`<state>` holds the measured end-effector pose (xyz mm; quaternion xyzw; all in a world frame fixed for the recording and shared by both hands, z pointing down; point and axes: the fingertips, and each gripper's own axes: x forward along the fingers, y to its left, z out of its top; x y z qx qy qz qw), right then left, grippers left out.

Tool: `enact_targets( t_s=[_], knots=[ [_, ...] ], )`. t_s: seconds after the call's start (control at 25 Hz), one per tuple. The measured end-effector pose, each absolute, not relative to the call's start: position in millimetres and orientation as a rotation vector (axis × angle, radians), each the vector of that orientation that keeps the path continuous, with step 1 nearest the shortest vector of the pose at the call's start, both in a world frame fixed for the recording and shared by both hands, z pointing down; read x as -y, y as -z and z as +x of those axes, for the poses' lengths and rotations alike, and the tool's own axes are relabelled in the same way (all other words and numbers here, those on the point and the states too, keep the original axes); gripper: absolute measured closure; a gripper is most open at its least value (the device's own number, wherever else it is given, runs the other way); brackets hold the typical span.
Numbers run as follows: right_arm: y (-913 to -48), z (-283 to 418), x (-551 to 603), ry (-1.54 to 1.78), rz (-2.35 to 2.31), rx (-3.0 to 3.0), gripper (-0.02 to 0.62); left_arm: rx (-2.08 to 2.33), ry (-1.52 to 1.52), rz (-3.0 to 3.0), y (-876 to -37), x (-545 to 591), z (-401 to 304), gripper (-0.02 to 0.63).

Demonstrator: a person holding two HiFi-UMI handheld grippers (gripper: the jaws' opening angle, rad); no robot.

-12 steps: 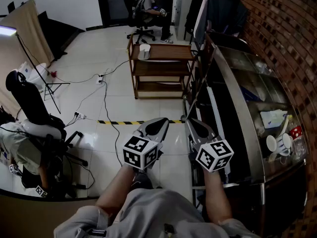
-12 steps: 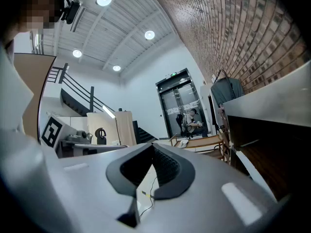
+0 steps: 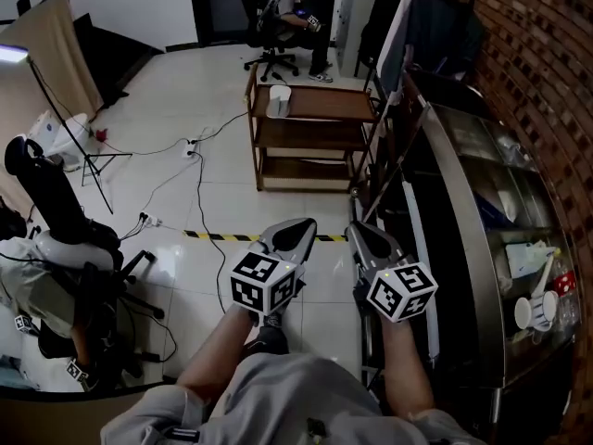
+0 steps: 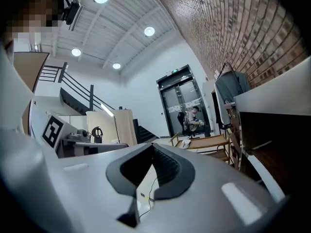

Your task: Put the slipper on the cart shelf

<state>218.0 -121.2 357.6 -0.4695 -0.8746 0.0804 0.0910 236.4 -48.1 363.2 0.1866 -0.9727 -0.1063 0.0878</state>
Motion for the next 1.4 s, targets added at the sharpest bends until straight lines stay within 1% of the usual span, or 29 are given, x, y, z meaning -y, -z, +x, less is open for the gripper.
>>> enact_targets(
  t_s=[0.48, 0.88, 1.4],
  knots=[
    [-359, 78, 16, -0.191, -1.335, 2.620, 0.595, 2.871, 0.309, 0.563, -369, -66, 98, 0.598],
    [-372, -11, -50, -0.194, -1.344, 2.592, 0.595, 2.862, 0.322, 0.510, -385, -135, 8, 0.598],
    [-395, -191, -104, -0.148, -1.469, 2.493, 0.595, 2.876, 0.297, 0.285, -403, -190, -165, 0.598]
  ],
)
